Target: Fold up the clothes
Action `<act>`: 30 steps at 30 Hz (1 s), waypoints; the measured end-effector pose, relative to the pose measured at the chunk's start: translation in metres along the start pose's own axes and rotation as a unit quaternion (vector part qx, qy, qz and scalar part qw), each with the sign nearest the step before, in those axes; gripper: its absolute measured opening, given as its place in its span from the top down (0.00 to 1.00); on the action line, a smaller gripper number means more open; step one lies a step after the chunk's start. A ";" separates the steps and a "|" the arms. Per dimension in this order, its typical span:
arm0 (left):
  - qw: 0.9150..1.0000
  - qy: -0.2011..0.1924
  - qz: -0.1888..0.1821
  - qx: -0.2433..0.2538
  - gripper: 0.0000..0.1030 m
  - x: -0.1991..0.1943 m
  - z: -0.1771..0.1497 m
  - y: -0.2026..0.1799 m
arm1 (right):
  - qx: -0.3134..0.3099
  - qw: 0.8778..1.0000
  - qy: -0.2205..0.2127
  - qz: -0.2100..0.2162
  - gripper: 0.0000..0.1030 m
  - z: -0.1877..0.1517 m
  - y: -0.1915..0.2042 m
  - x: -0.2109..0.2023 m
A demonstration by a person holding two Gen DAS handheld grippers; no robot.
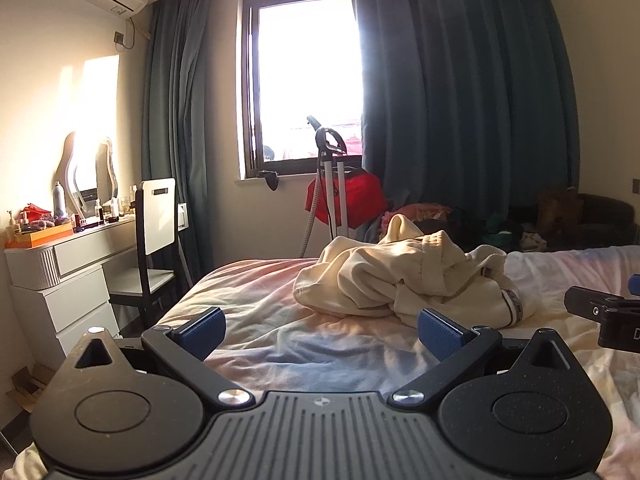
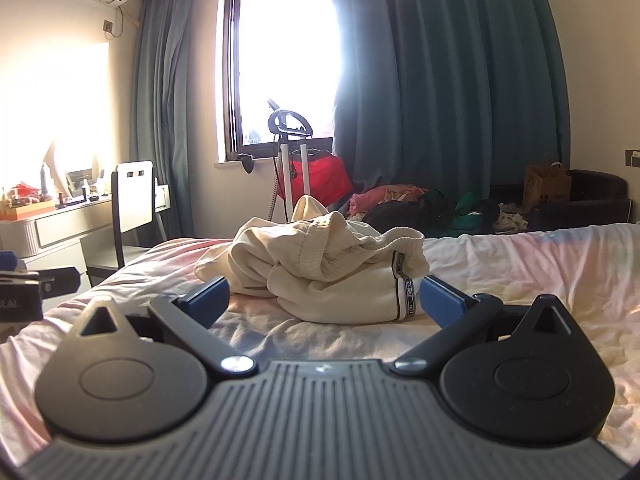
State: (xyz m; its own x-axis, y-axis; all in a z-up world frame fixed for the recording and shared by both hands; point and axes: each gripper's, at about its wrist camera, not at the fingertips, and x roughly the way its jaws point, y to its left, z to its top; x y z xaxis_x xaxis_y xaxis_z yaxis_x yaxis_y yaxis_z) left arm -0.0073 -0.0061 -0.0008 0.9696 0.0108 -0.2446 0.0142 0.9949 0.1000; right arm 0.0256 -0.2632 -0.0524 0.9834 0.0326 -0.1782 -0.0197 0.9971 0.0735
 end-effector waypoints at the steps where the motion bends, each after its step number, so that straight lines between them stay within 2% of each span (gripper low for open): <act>1: 1.000 0.000 0.002 0.000 0.00 -0.001 0.000 0.000 | 0.000 1.000 0.000 0.000 0.00 0.000 0.000 0.000; 13: 1.000 0.007 -0.006 -0.009 0.00 0.003 -0.002 0.004 | -0.003 1.000 0.000 0.000 0.00 -0.002 0.002 0.001; 22: 1.000 -0.002 -0.011 -0.010 0.00 0.000 -0.002 0.005 | -0.016 1.000 0.000 -0.009 0.00 -0.002 0.004 0.002; 27: 1.000 -0.004 -0.012 -0.010 0.00 0.000 -0.003 0.005 | 0.010 1.000 0.027 0.001 0.00 -0.003 0.000 0.007; 30: 1.000 -0.005 -0.014 -0.009 0.00 0.000 -0.003 0.004 | 0.010 1.000 0.026 -0.012 0.00 -0.004 -0.001 0.007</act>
State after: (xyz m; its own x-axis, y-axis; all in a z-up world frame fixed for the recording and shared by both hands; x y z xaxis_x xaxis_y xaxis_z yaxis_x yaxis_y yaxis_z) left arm -0.0077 -0.0014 -0.0037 0.9712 -0.0173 -0.2377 0.0363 0.9965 0.0758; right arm 0.0315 -0.2635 -0.0573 0.9728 0.0119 -0.2314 0.0088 0.9961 0.0883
